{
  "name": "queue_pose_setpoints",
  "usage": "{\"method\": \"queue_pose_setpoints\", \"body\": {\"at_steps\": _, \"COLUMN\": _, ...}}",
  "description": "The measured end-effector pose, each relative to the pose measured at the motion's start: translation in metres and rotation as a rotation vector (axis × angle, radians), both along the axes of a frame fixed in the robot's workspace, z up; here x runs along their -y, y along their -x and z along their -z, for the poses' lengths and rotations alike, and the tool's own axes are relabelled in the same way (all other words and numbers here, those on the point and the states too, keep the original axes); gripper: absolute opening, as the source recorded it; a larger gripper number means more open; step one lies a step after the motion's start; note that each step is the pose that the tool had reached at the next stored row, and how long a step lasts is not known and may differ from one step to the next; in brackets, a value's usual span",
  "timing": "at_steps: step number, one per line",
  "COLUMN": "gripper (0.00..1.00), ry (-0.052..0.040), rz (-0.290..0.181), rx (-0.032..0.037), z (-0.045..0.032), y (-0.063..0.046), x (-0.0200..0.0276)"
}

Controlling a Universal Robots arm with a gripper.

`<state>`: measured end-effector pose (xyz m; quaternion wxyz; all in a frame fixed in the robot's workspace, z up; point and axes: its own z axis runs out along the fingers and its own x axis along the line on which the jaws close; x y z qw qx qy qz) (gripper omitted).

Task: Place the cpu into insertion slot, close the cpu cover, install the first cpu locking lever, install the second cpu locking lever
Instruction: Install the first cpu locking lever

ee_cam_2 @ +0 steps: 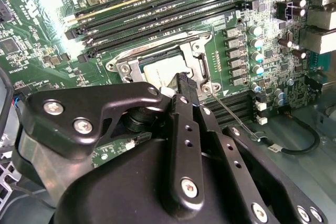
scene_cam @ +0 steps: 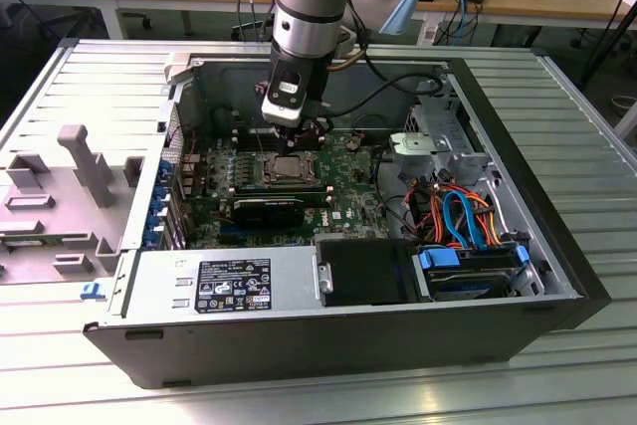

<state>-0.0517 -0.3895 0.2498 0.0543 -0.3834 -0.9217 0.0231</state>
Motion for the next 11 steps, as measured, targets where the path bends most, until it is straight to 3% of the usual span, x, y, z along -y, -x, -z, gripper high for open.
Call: {"method": "queue_pose_setpoints", "body": {"at_steps": 11, "gripper": 0.11, "ry": 0.0000, "rz": -0.013, "rx": 0.0000, "z": 0.0000, "y": 0.0000, "x": 0.0000}}
